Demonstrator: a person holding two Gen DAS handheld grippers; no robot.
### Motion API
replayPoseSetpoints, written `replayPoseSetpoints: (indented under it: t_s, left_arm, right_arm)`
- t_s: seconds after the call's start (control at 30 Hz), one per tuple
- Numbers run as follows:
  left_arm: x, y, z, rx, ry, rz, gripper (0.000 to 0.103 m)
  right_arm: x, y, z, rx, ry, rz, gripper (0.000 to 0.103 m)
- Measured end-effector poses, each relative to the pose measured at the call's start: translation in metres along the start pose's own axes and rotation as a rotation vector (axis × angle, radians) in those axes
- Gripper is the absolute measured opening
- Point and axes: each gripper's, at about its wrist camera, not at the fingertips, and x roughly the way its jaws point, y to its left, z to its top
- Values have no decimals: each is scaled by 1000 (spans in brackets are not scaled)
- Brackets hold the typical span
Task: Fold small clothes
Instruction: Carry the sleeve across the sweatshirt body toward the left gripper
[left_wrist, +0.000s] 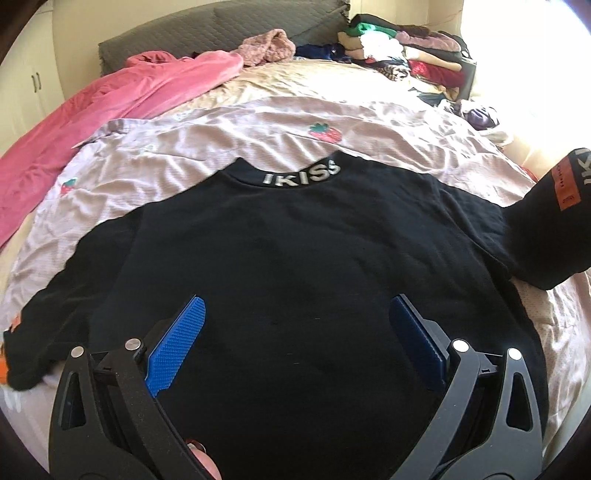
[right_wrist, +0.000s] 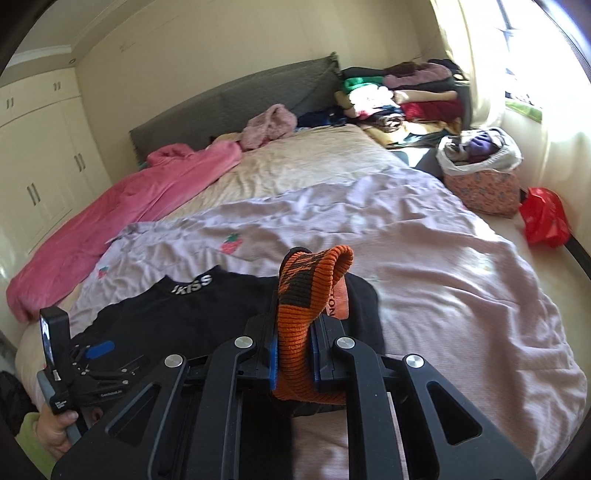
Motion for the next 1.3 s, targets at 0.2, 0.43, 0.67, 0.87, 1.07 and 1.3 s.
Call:
replayPoseSetpoints:
  t_s: [0.2, 0.43, 0.67, 0.87, 1.07, 1.3]
  left_arm:
    - [-5, 35, 0, -72, 4, 7, 94]
    - [-15, 84, 2, -158, -26, 56, 94]
    - [-18, 108, 3, -190, -39, 96, 94]
    - [-18, 130, 2, -228, -41, 138, 94]
    - [-12, 153, -2, -295, -18, 136, 94]
    - [-10, 160, -3, -323, -13, 120, 94]
  right_arm:
    - [21, 35, 8, -29, 39, 39, 12]
    - [43, 68, 18, -25, 66, 98, 12]
    - [58, 104, 20, -72, 98, 135, 12]
    - [74, 133, 19, -117, 120, 149, 12]
    - [98, 158, 19, -129, 165, 171, 12]
    - [117, 181, 21, -142, 191, 191, 12]
